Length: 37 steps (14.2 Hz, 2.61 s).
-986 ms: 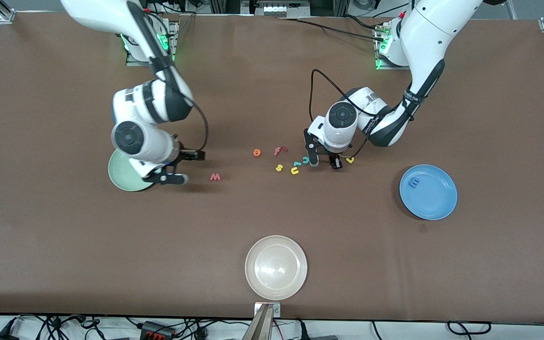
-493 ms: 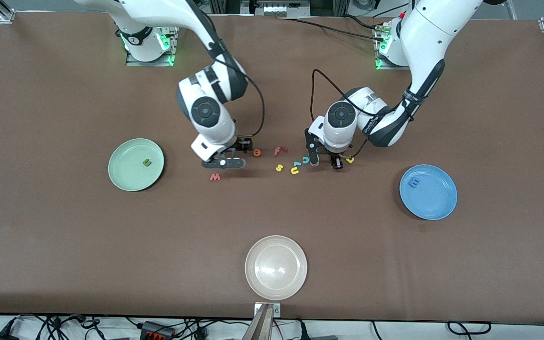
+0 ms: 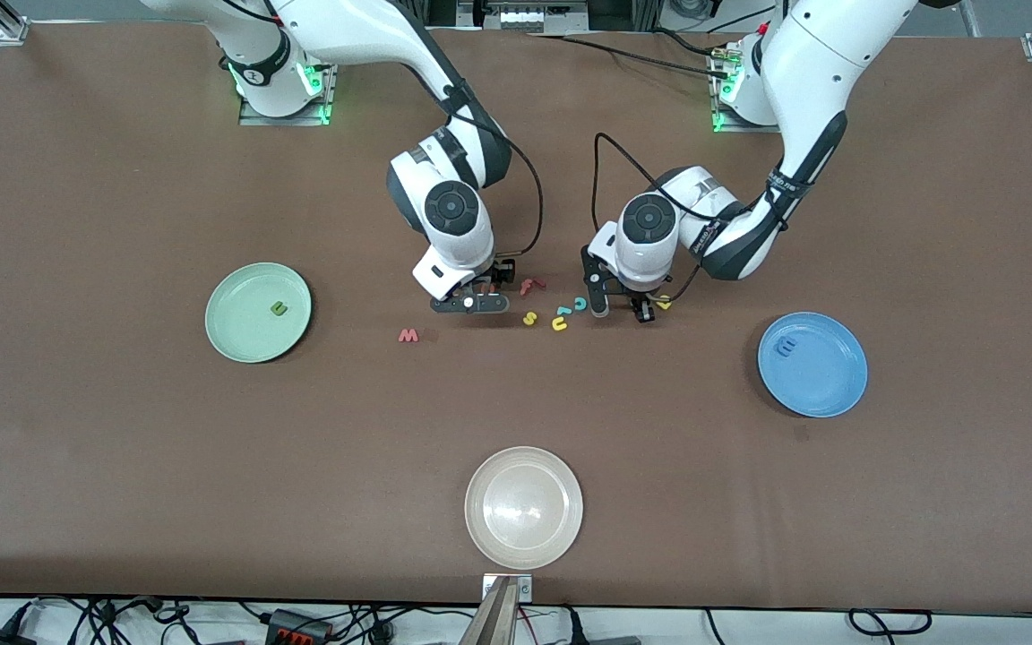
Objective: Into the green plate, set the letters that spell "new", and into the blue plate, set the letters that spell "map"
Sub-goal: 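Grasp the teal q with the left gripper while the right gripper grasps the e, then place the teal q on the blue plate with the left gripper, then grasp the yellow a with the left gripper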
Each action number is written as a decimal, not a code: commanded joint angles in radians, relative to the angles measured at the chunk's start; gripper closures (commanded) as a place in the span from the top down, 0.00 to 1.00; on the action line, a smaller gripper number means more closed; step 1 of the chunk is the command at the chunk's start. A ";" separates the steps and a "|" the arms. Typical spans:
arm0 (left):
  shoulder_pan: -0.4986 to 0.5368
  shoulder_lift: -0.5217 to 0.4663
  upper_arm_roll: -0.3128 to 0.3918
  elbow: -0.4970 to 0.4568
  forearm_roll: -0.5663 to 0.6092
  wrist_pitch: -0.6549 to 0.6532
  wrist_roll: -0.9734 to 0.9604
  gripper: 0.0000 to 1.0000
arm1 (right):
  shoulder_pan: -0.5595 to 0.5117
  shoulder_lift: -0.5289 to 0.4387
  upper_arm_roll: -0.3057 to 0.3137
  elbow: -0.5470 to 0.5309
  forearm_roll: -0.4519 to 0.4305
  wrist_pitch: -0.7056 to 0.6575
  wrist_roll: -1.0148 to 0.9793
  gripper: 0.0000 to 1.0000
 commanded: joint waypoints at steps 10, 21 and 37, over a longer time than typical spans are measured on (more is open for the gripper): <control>0.334 -0.162 -0.010 0.146 0.010 -0.385 -0.215 0.07 | 0.041 0.061 -0.012 0.024 0.017 0.009 0.051 0.53; 0.496 -0.029 -0.005 0.118 0.017 -0.285 -0.490 1.00 | 0.029 0.100 -0.012 0.077 0.015 0.009 0.046 0.49; 0.495 0.003 -0.384 -0.077 -0.013 -0.095 -1.180 1.00 | -0.060 -0.043 -0.260 -0.028 0.003 -0.224 -0.220 0.01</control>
